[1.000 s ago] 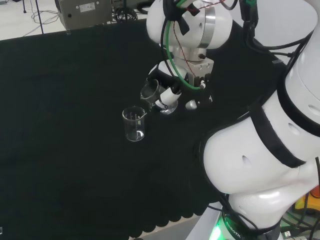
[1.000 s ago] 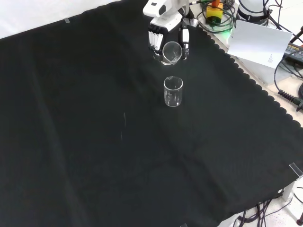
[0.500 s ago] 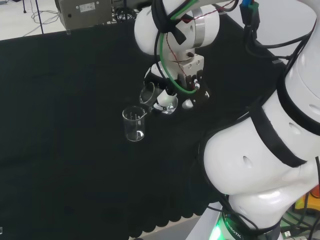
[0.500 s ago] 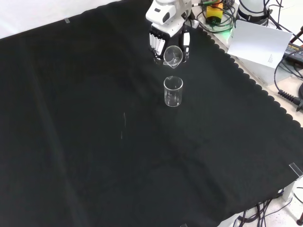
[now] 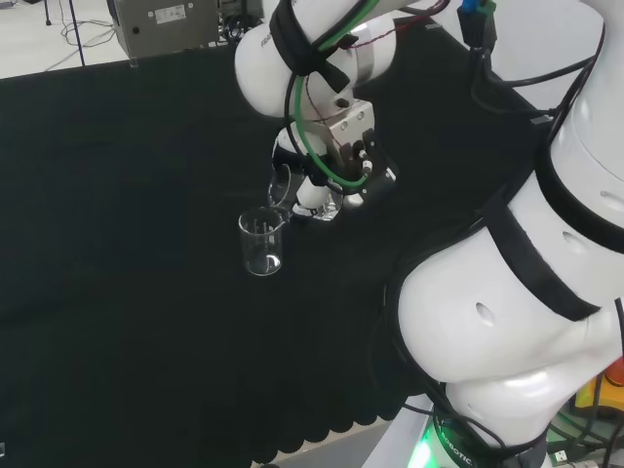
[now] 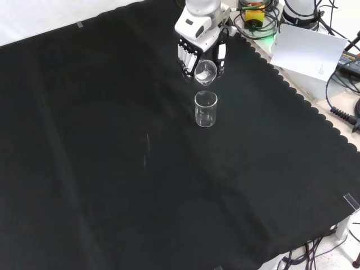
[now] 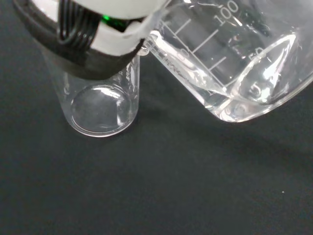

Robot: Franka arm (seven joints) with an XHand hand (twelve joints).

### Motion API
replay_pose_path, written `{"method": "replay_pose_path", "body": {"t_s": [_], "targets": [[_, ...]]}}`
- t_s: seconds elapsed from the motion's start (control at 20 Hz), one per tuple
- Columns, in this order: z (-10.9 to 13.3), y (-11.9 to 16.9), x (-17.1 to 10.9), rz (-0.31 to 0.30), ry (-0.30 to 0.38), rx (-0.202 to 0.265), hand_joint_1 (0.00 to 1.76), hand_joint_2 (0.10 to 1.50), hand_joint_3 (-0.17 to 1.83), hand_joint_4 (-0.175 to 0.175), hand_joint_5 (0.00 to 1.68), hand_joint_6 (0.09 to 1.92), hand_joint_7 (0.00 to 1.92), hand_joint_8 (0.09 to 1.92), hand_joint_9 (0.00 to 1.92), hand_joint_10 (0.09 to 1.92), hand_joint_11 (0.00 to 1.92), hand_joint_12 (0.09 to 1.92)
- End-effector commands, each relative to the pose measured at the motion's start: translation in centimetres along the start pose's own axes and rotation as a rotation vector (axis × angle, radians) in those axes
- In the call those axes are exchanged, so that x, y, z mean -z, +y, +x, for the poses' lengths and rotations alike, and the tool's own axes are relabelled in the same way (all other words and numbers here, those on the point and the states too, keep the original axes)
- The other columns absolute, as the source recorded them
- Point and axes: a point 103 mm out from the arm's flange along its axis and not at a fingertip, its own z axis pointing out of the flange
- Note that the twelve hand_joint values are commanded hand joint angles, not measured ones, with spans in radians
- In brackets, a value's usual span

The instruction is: Pour the water from the handheld beaker into the one on the table.

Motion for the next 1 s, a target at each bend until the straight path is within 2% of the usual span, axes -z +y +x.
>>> {"method": "replay_pose_path", "body": {"t_s": [0.05, 0.45, 1.0], "targets": [[1.15, 0.54, 0.31, 0.074, -0.078, 0.010, 1.31, 1.05, -0.17, -0.175, 1.29, 0.50, 1.34, 0.48, 1.64, 0.56, 1.33, 0.74], [1.63, 1.02, 0.62, 0.121, -0.150, 0.000, 1.31, 1.06, -0.17, -0.175, 1.27, 0.53, 1.33, 0.51, 1.62, 0.60, 1.33, 0.75], [1.78, 1.51, 1.04, 0.172, -0.204, -0.001, 1.31, 1.06, -0.17, -0.175, 1.27, 0.54, 1.32, 0.52, 1.61, 0.62, 1.33, 0.75]]}}
